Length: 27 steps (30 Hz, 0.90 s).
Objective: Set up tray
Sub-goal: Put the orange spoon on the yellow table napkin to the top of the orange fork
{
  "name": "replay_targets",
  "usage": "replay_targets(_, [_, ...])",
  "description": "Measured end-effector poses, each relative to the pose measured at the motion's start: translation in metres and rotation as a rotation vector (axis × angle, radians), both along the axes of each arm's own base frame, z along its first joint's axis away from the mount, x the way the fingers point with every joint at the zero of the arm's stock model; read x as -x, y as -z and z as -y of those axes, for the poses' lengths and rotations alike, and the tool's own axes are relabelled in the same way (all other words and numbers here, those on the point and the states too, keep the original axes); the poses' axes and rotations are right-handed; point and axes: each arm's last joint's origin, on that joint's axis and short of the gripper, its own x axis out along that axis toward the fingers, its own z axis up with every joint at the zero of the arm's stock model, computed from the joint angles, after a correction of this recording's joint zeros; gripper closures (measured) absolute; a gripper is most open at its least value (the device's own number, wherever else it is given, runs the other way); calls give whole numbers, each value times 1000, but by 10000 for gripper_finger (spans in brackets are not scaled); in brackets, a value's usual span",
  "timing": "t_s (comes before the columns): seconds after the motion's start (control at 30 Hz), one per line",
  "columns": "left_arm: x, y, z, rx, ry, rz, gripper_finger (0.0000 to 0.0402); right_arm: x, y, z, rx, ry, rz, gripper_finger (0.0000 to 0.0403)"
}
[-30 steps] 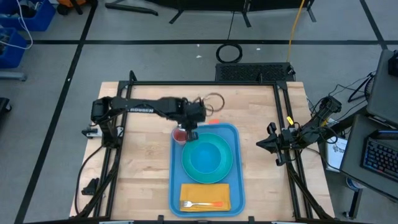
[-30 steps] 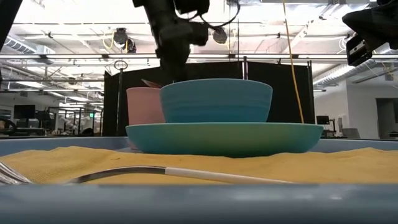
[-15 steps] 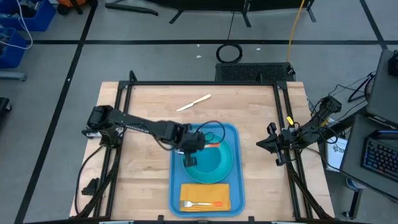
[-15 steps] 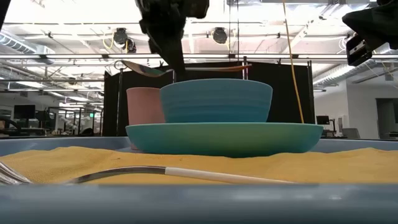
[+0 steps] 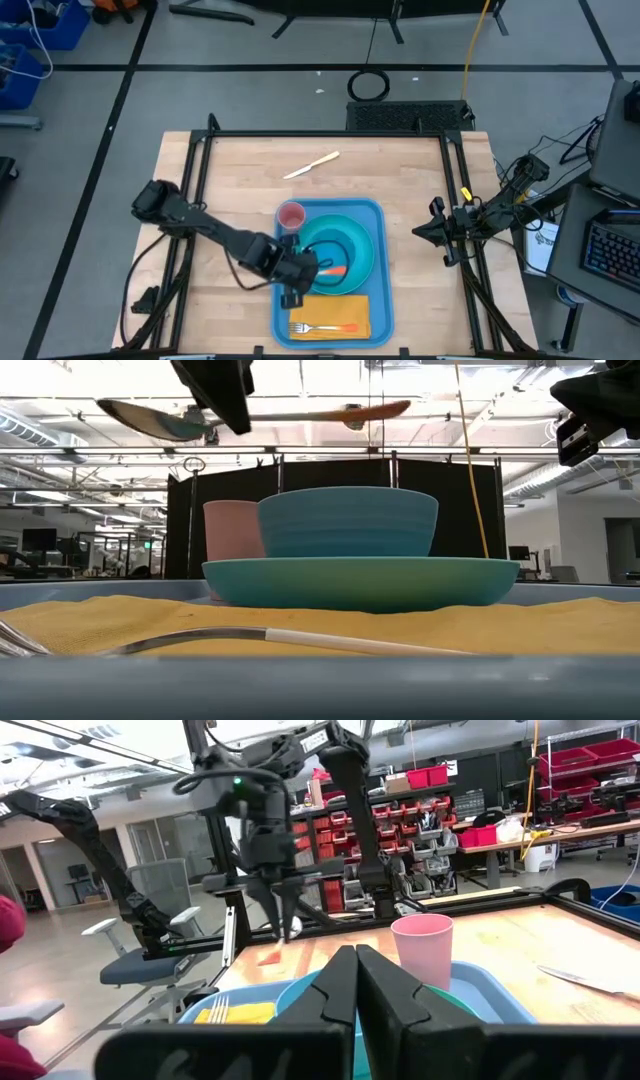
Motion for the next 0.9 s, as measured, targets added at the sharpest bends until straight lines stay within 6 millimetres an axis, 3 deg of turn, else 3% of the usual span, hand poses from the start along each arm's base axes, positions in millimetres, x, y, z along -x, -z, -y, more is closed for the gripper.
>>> replay_targets(0.37, [-10,43,42,72,75,-44,392,0,0,0,0,0,-1,403])
replay_targets(0.6, [-18,67,46,72,62,-83,392,0,0,0,4,0,-4,403])
replay_targets(0.9, [-27,74,52,159,59,-46,392,0,0,0,1,-1,-1,403])
